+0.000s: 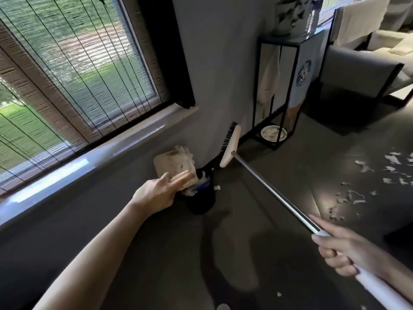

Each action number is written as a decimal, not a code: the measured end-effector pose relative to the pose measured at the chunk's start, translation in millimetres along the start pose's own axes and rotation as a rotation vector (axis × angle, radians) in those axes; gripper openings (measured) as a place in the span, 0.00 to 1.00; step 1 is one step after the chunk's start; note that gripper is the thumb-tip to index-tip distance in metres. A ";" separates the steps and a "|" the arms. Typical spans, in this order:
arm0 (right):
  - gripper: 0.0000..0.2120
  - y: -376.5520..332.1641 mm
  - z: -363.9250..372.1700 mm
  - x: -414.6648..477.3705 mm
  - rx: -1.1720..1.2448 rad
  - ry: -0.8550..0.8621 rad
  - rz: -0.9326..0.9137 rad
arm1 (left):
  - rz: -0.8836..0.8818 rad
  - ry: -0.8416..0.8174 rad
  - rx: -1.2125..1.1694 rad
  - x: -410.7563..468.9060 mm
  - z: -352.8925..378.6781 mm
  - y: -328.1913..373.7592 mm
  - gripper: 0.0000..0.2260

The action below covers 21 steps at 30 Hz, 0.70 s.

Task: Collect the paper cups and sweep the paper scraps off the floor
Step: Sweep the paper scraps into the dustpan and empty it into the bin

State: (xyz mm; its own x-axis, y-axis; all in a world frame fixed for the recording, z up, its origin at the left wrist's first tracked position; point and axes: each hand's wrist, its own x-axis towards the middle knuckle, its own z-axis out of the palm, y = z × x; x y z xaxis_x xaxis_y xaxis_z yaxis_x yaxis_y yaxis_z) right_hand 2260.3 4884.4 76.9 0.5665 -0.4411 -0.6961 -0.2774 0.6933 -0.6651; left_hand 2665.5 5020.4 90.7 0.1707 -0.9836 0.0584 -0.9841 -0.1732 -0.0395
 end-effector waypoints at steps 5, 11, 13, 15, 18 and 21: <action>0.30 3.3 -0.5 -4.3 -0.003 -0.008 0.005 | 0.027 -0.062 -0.294 8.3 7.3 20.9 0.21; 0.30 4.3 -4.2 -13.6 -0.003 -0.014 -0.011 | -0.217 -0.259 -0.564 16.5 22.1 52.5 0.30; 0.30 3.9 -6.2 -14.8 -0.003 -0.009 -0.019 | -0.273 -0.311 -0.518 18.4 30.2 58.5 0.30; 0.30 4.4 -8.2 -14.7 0.000 0.001 -0.027 | -0.265 -0.350 -0.463 18.9 37.0 63.5 0.29; 0.30 5.5 -11.2 -12.9 0.001 0.008 -0.039 | -0.215 -0.393 -0.445 17.8 40.1 70.2 0.26; 0.30 5.7 -12.8 -9.2 0.032 0.007 -0.046 | -0.176 -0.422 -0.326 17.6 42.0 77.5 0.28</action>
State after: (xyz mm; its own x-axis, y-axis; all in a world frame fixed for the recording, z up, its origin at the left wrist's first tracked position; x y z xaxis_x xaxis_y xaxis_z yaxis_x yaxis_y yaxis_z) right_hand 2243.5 4885.2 76.0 0.5726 -0.4768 -0.6669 -0.2261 0.6901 -0.6875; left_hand 2594.3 4987.4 46.8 0.2722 -0.8878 -0.3710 -0.8919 -0.3775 0.2490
